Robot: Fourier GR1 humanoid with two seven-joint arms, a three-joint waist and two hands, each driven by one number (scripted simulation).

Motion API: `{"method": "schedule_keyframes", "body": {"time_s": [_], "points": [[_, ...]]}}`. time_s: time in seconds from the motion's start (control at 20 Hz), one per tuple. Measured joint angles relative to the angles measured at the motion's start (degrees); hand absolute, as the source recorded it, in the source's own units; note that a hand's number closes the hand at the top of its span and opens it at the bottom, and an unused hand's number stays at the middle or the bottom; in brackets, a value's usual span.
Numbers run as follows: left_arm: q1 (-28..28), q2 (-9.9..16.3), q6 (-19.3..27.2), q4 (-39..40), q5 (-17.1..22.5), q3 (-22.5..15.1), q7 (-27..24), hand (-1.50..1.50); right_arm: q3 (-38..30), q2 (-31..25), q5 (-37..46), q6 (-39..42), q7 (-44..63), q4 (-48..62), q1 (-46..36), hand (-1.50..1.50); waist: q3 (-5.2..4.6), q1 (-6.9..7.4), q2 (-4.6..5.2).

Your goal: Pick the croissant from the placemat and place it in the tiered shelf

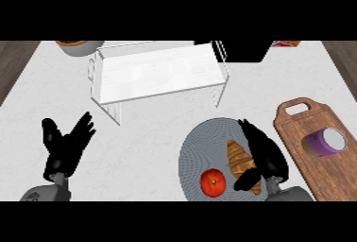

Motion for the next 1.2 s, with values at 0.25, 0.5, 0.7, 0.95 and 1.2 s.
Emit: {"method": "schedule_keyframes", "body": {"time_s": [0.25, 0.5, 0.7, 0.95, 1.2], "points": [[-0.2, 0.2, -0.8, 0.1, -0.3, 0.2, 0.0, 0.0, 2.2, -1.3, 1.3, 4.0, -3.2, 3.4, -1.4, 1.5, -0.29, 0.33, -0.2], [0.3, 0.2, -1.2, 0.4, -0.5, 0.4, -0.3, 0.0, 2.5, -2.2, 1.8, 3.7, -8.2, 5.1, -1.8, 1.5, -0.71, 0.06, -0.63], [1.8, 0.0, -1.0, -2.0, -0.7, 0.1, 0.4, 0.0, 4.0, 0.1, 2.6, 3.3, -8.0, 3.8, -1.4, 1.5, -0.8, -0.04, -0.66], [0.0, -0.7, -1.1, -1.4, -1.1, -0.9, 0.9, 0.0, 16.0, 5.9, -1.4, 1.9, 1.5, 6.0, -7.9, 1.5, -0.33, 2.13, 0.07], [-0.7, -0.3, -2.4, -0.4, -0.8, -0.9, 0.7, 0.0, 29.1, 8.1, -8.7, -5.8, 11.8, 5.5, -16.2, 1.5, -0.05, 3.57, 0.32]]}}
